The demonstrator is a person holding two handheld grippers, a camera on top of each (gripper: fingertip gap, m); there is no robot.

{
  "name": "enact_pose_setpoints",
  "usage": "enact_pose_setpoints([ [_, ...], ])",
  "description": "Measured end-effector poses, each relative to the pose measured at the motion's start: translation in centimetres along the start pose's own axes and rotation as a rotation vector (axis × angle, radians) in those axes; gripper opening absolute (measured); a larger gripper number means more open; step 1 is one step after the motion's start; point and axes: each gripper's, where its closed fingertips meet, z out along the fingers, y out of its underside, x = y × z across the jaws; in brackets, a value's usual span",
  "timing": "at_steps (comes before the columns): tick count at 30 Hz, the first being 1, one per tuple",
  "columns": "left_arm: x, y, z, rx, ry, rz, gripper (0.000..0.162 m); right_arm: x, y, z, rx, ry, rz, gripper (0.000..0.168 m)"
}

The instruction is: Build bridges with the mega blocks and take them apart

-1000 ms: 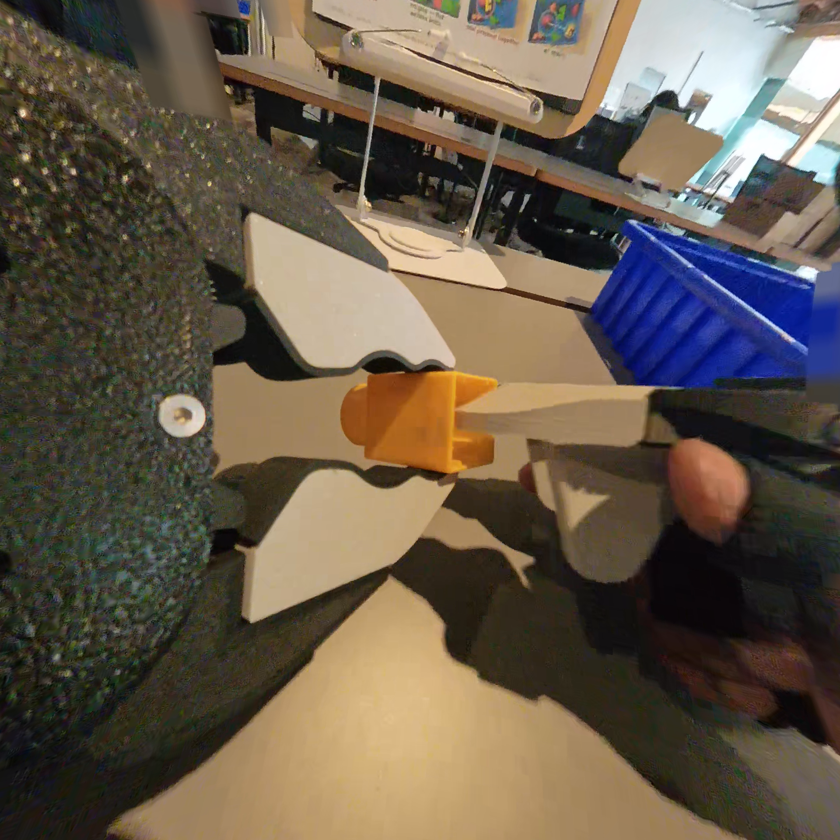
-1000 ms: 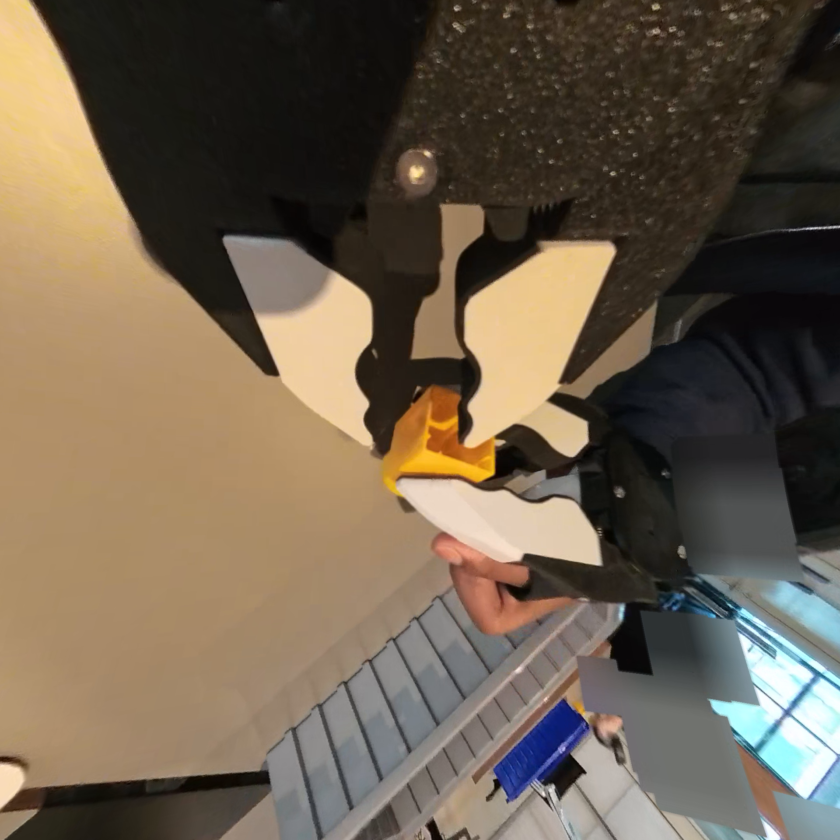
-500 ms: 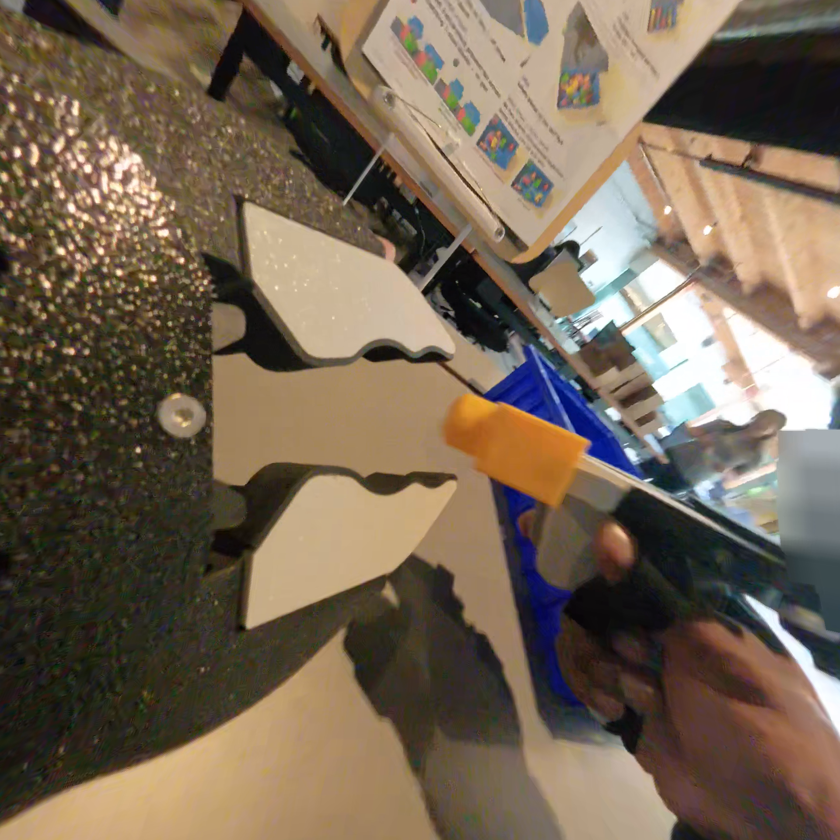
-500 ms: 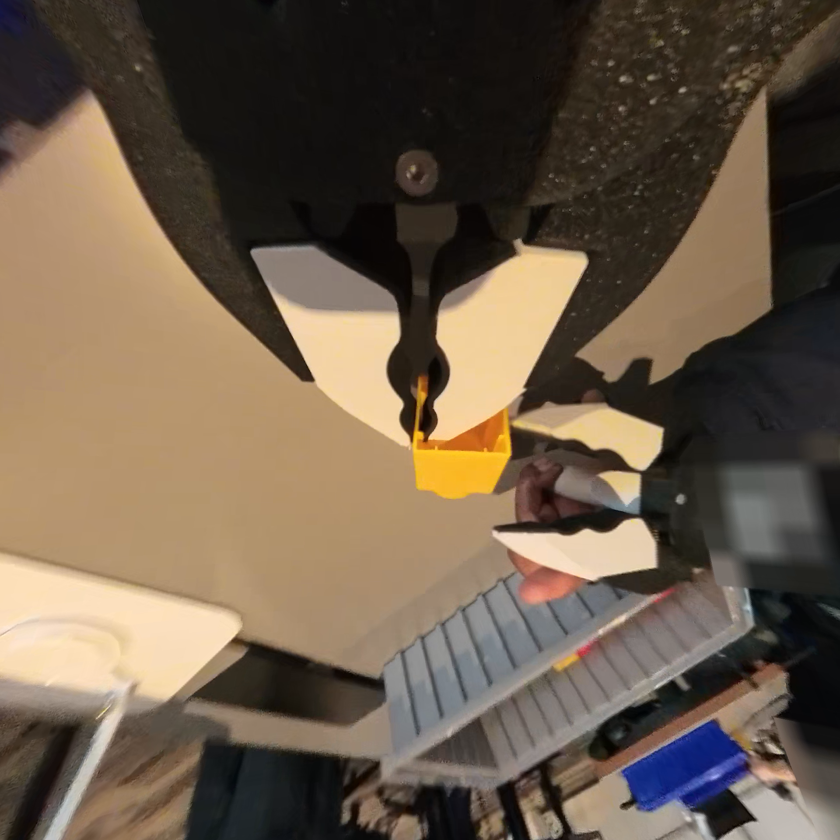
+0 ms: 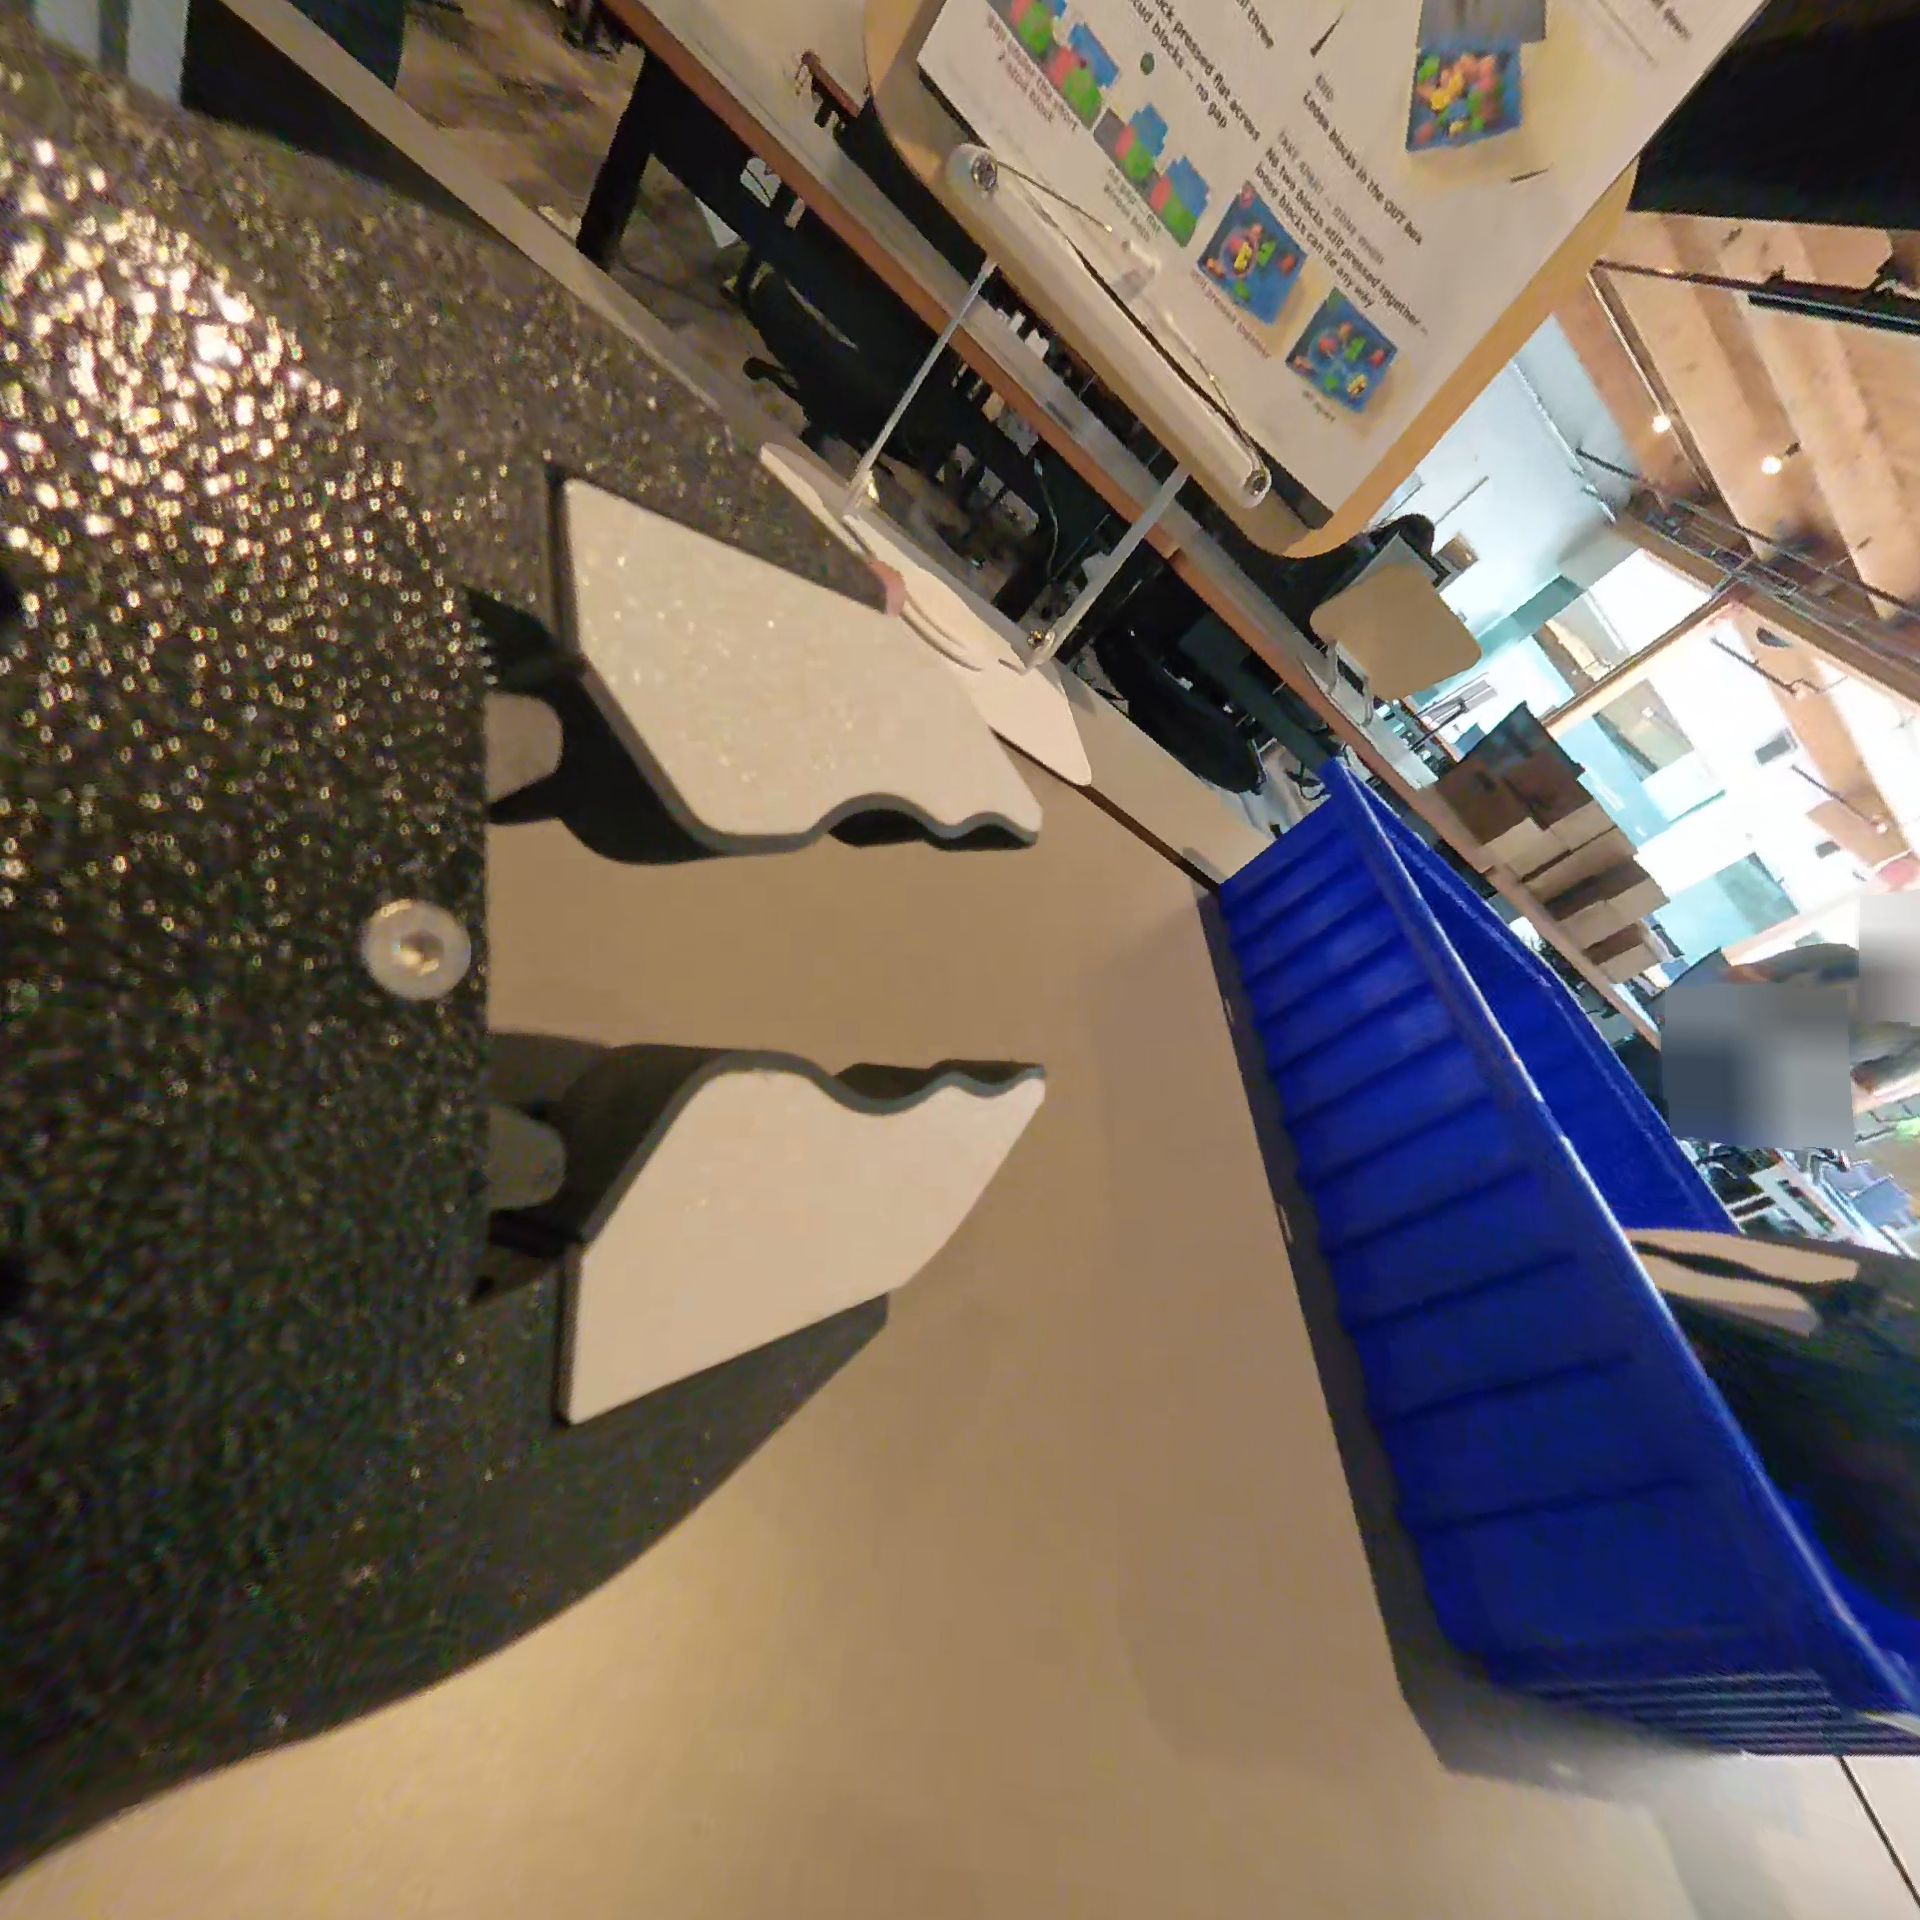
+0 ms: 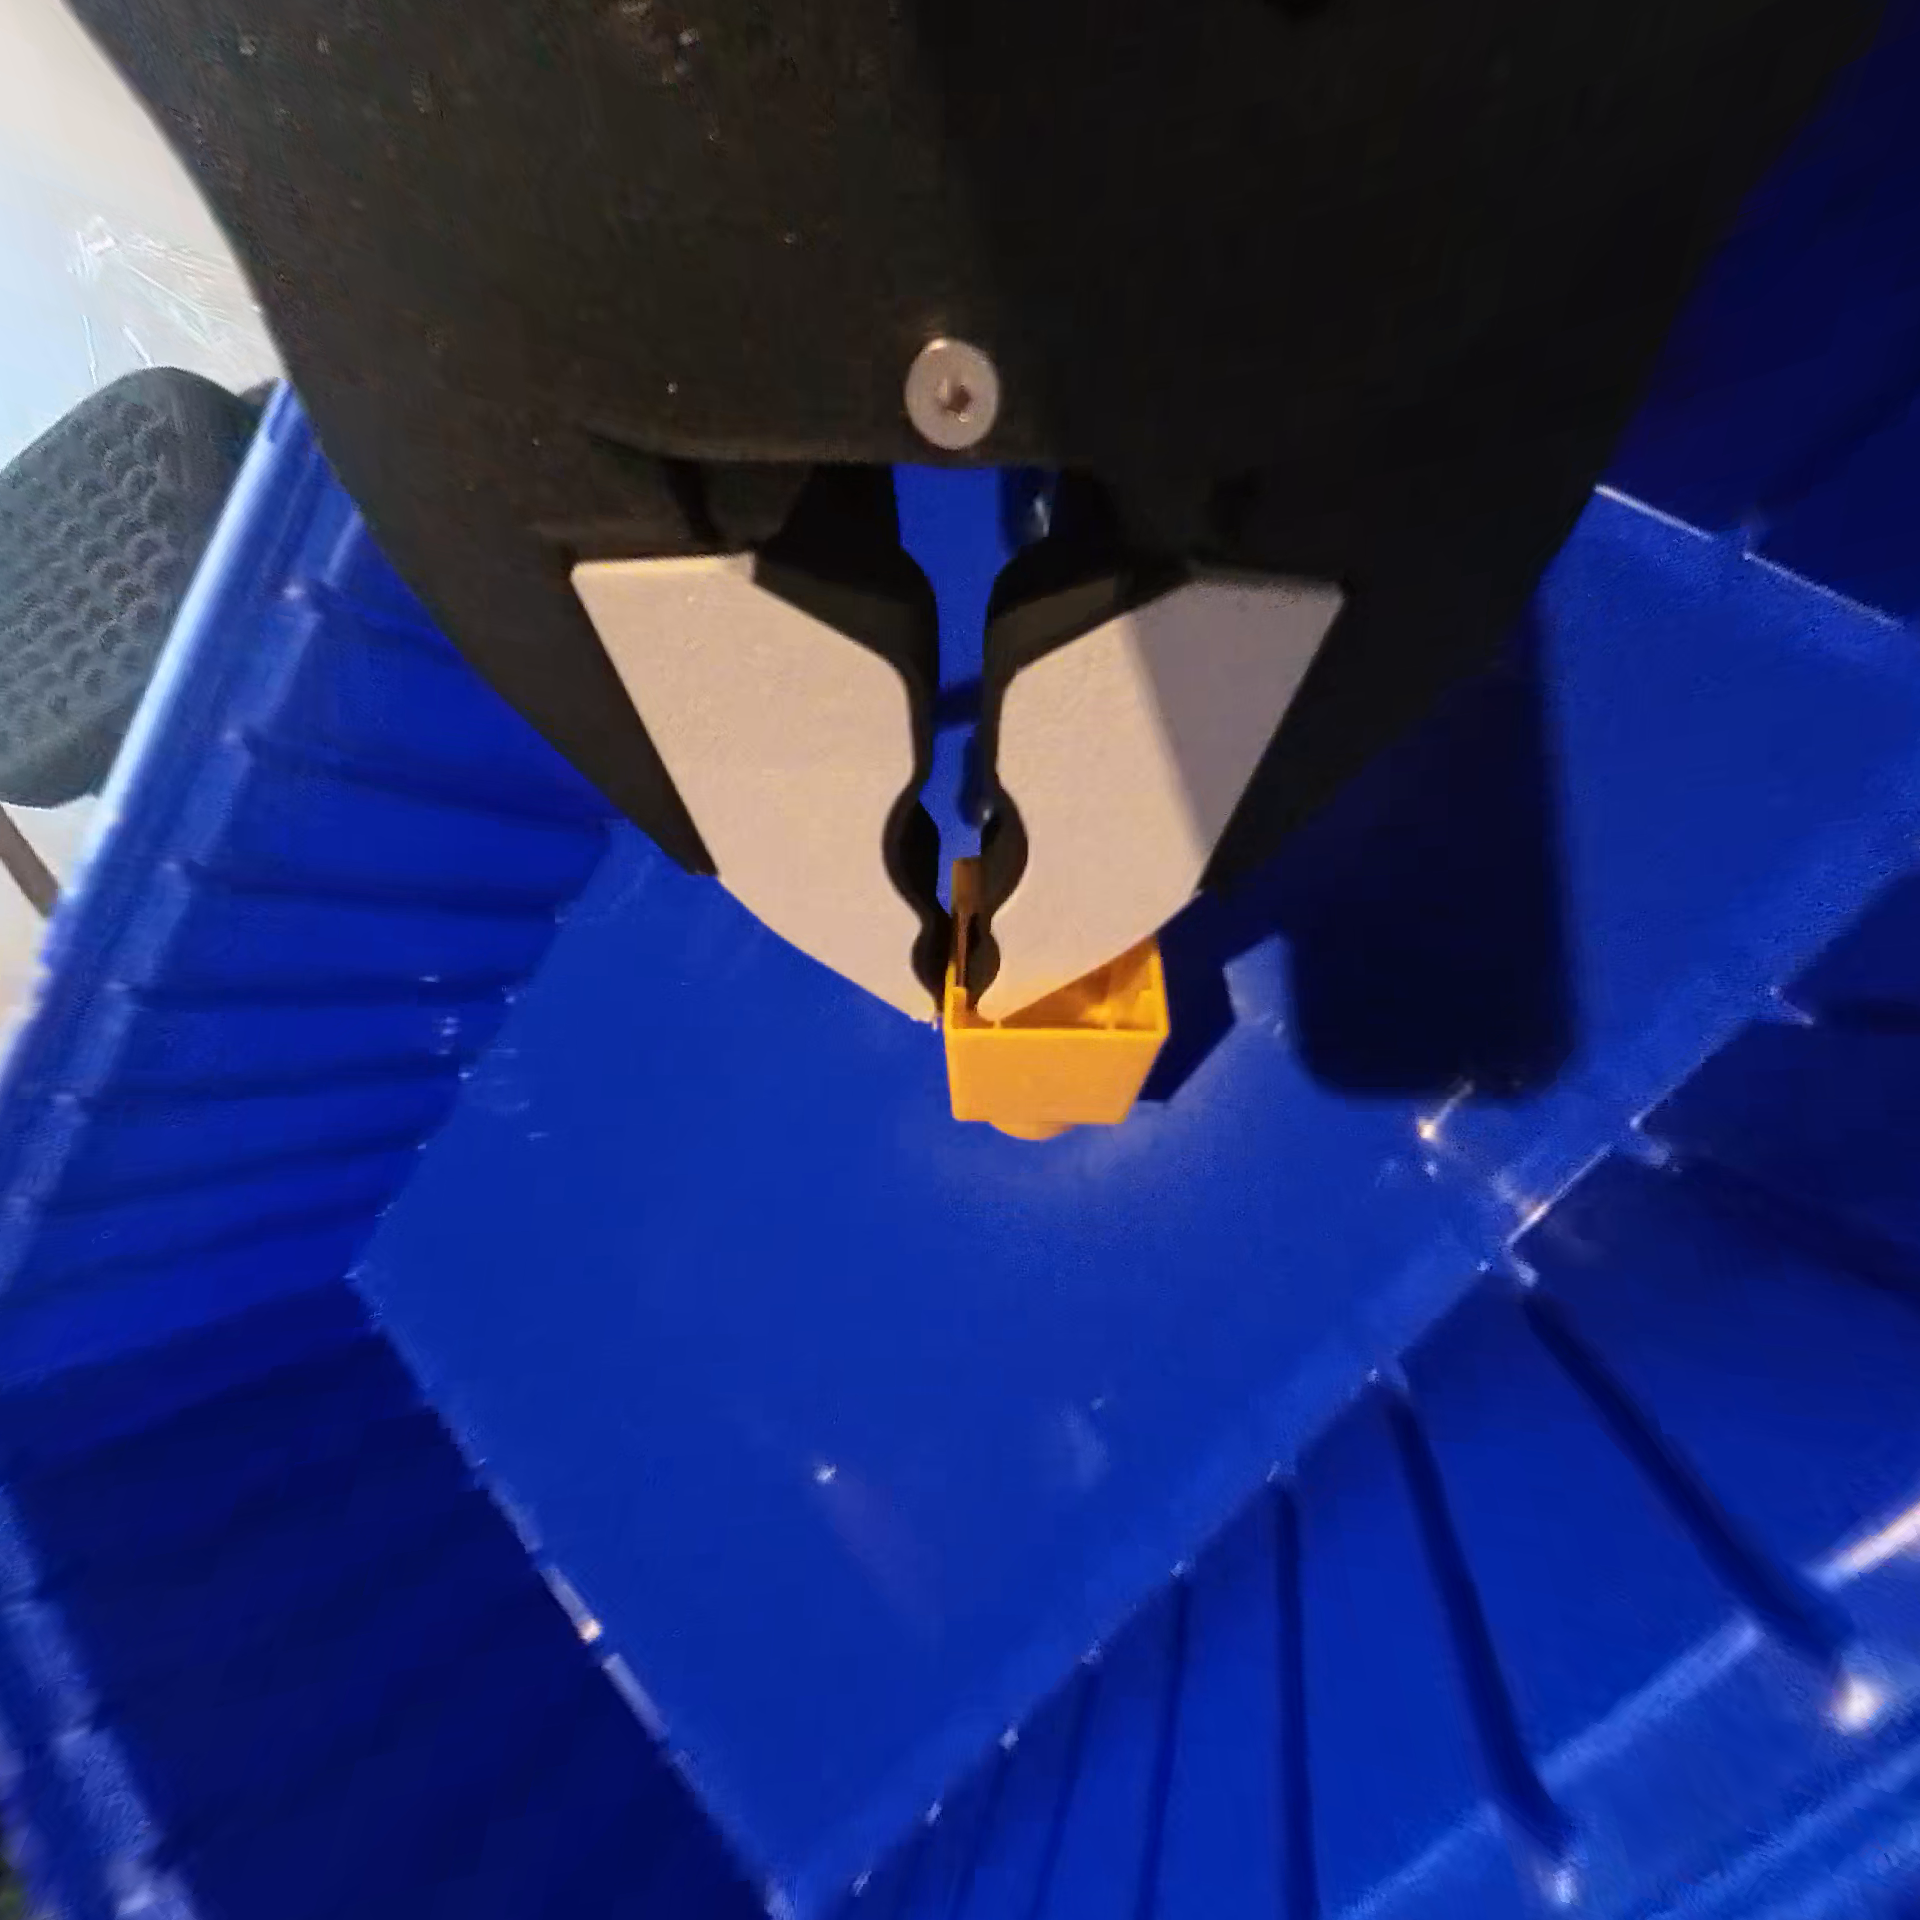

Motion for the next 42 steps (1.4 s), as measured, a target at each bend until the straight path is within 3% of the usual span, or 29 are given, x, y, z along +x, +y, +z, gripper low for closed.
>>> enact_pose_setpoints([
  [2,-0.4,0.1,-0.3,-0.005,-0.011,-0.011,0.038,-0.6,0.5,0.4,-0.043,-0.02,-0.031,0.007],
  [4,-0.8,0.0,-0.8,-0.013,-0.02,-0.02,0.038,-0.8,0.8,0.3,-0.073,-0.03,-0.05,0.025],
  [6,-1.3,-0.1,-1.6,-0.044,-0.022,-0.032,0.041,-0.8,1.2,-0.1,-0.102,-0.053,-0.043,0.053],
  [8,-2.1,-0.5,-3.1,-0.086,-0.033,-0.059,0.043,-0.6,1.2,-1.1,-0.102,-0.07,-0.039,0.067],
  [11,-3.7,-1.9,-6.8,-0.162,-0.041,-0.146,0.045,-0.4,-0.1,-3.7,-0.039,-0.085,-0.014,0.067],
  [14,-5.7,-3.4,-11.9,-0.299,-0.013,-0.3,0.047,-2.2,-3.7,-7.2,0.098,-0.129,-0.017,0.067],
  [18,-12.6,-4.0,-20.0,-0.474,-0.135,-0.309,0.047,-11.2,-9.1,-10.9,0.23,-0.302,-0.151,0.067],
  [22,-18.1,2.4,-26.9,-0.827,-0.128,-0.277,0.047,-22.9,-12.0,-11.9,0.276,-0.48,-0.331,0.068],
  [26,-16.3,11.8,-29.6,-1.108,0.186,-0.322,0.051,-32.3,-12.0,-9.3,0.277,-0.664,-0.408,0.067],
  [28,-16.4,15.7,-30.1,-1.169,0.269,-0.143,0.053,-35.4,-11.0,-7.6,0.256,-0.736,-0.405,0.066],
  [30,-17.2,18.5,-30.2,-1.182,0.333,0.069,0.055,-37.1,-10.0,-6.2,0.24,-0.784,-0.392,0.064],
  [33,-17.1,20.4,-29.2,-1.102,0.416,0.204,0.049,-37.7,-9.9,-5.5,0.285,-0.81,-0.329,0.055],
  [37,-17.4,22.9,-28.5,-1.091,0.407,0.415,0.056,-37.1,-10.0,-5.4,0.292,-0.823,-0.26,0.052],
  [41,-18.5,23.6,-27.8,-1.061,0.299,0.565,0.042,-37.1,-10.0,-5.3,0.294,-0.819,-0.264,0.051],
  [42,-18.9,23.4,-27.5,-1.043,0.249,0.601,0.027,-37.1,-10.0,-5.3,0.295,-0.819,-0.264,0.051],
])
